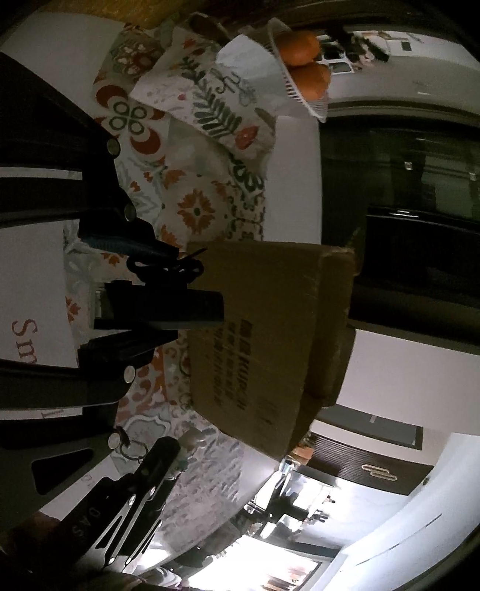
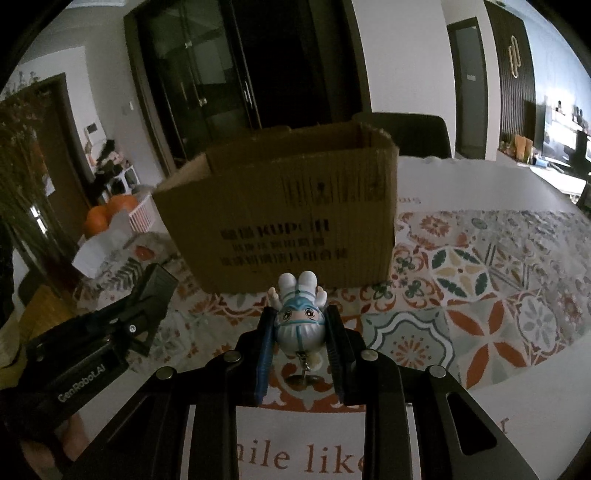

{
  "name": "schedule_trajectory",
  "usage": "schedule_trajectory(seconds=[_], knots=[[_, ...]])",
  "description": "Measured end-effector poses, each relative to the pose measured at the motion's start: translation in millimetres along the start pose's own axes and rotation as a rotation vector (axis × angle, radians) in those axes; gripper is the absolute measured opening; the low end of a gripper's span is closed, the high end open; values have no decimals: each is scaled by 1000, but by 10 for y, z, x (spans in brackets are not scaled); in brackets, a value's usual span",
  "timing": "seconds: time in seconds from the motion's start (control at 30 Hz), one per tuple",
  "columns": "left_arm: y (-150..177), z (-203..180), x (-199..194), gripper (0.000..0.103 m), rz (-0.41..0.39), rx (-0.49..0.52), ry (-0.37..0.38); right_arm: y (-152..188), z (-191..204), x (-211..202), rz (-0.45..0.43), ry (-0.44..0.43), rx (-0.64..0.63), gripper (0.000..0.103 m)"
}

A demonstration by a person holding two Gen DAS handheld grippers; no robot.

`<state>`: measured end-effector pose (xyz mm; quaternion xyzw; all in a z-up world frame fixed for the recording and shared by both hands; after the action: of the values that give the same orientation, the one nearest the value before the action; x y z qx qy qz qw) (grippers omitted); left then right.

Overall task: Organize rigid objects
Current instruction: 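Carry the black device with the left gripper while the right carries the figurine toward the box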

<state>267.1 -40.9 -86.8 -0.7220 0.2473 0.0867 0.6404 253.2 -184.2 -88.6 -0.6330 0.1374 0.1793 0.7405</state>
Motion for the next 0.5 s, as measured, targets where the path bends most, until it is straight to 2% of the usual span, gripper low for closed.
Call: schedule_trajectory(seconds=[0.5], knots=[[-390,-150,-65,36,-43,11,36,-407,8,-149,-87,-20,-13,28]])
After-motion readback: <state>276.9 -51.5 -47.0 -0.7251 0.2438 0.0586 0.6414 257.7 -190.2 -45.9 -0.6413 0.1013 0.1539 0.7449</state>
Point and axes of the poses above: each gripper's, at about its wrist camera, not at the fingertips, and x roughly the way its jaws point, z to its left, y to its underside, the point moved 5 cm from there along x, roughly the way its jaws point, and after that the axes turned 14 degrees about -z, right-handed, at the moved point
